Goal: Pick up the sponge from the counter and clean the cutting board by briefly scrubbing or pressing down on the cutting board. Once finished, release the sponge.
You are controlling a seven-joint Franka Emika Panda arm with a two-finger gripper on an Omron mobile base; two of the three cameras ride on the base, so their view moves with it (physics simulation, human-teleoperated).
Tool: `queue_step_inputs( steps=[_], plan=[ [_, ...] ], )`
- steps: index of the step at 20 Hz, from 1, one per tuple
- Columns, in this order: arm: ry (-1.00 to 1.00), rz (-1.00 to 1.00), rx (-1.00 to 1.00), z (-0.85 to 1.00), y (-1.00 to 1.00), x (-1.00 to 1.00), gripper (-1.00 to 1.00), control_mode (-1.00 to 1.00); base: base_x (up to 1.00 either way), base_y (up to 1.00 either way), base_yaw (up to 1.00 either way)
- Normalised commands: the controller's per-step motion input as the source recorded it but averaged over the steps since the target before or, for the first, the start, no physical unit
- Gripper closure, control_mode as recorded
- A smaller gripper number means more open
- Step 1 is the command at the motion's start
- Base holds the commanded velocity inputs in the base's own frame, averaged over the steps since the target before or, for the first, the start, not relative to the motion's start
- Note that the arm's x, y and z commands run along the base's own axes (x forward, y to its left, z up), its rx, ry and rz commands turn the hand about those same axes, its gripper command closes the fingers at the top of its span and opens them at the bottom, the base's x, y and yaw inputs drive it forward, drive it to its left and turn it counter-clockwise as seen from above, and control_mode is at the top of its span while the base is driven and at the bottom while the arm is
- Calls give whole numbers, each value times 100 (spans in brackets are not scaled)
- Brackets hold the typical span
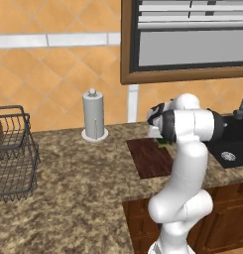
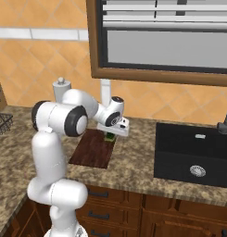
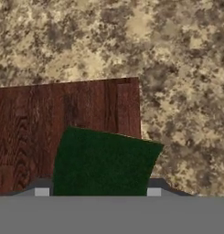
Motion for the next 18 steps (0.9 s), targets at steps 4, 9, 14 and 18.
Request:
queue_step_inputs(
  steps=[4,9,14,18],
  plan=[
    [-3,0,0,-53,0,0,100,-100,0,0,0],
    [-8,0,0,-53,0,-1,100,-100,0,0,0],
    [-10,0,0,-38,0,-11,100,-100,0,0,0],
    [-13,0,-1,-31,0,-53,100,-100,0,0,0]
  ],
)
